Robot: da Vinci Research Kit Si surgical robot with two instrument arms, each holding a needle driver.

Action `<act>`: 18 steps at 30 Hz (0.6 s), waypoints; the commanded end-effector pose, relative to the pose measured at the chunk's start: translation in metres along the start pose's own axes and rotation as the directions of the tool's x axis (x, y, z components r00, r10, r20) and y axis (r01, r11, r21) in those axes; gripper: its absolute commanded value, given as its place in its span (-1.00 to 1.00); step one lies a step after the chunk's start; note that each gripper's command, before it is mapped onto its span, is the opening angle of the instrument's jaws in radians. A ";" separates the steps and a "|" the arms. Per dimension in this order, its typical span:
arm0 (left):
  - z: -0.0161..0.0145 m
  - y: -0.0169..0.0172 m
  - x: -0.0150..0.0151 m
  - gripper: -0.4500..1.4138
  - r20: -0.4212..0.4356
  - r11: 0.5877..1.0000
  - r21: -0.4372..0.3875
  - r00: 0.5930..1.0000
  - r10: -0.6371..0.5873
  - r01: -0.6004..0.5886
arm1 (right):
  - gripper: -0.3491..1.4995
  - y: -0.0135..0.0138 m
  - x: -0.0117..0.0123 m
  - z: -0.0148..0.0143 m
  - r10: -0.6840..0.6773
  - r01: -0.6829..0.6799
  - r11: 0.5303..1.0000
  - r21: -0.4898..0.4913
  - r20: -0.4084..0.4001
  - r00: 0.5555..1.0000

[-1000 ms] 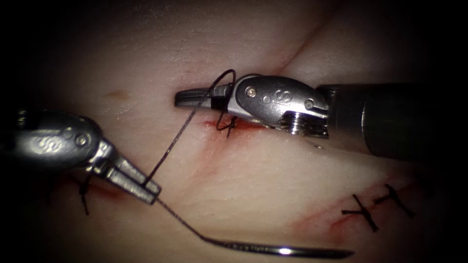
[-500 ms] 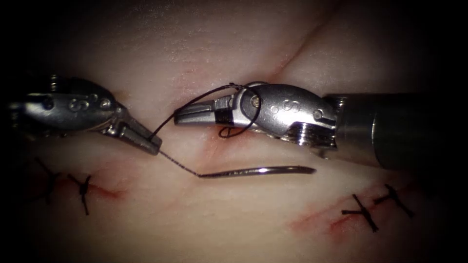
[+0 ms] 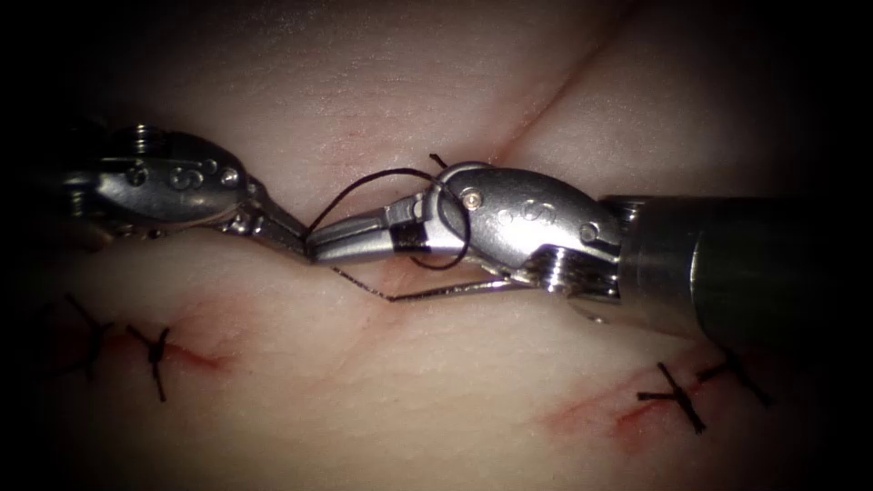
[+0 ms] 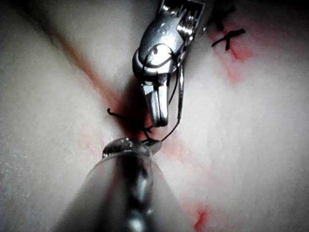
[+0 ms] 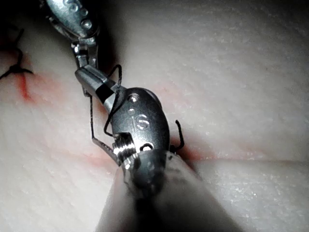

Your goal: Wound Closure

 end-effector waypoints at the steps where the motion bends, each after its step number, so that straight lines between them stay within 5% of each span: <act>1: 0.0009 0.0000 -0.0001 -1.00 0.000 1.000 0.001 1.000 0.000 0.000 | -1.00 -0.0001 -0.0007 0.0008 0.002 -0.002 1.000 -0.006 -0.010 1.000; 7: 0.0024 0.0006 0.0001 -1.00 0.005 1.000 0.024 1.000 -0.020 0.020 | -1.00 0.0001 -0.0011 0.0002 -0.006 0.000 0.981 -0.193 -0.032 0.999; 14: 0.0027 0.0034 0.0012 -1.00 -0.003 0.998 0.046 0.999 -0.042 0.042 | -1.00 -0.0013 -0.0009 0.0009 -0.026 0.058 0.905 -0.421 0.080 0.996; 16: 0.0027 0.0046 0.0018 -1.00 -0.013 0.997 0.053 0.999 -0.053 0.053 | -0.64 -0.0023 -0.0006 0.0010 0.003 0.061 0.854 -0.517 0.122 0.993; 18: 0.0028 0.0052 0.0022 -1.00 -0.018 0.997 0.058 0.998 -0.059 0.060 | -0.53 -0.0030 -0.0005 0.0011 0.020 0.068 0.821 -0.567 0.147 0.989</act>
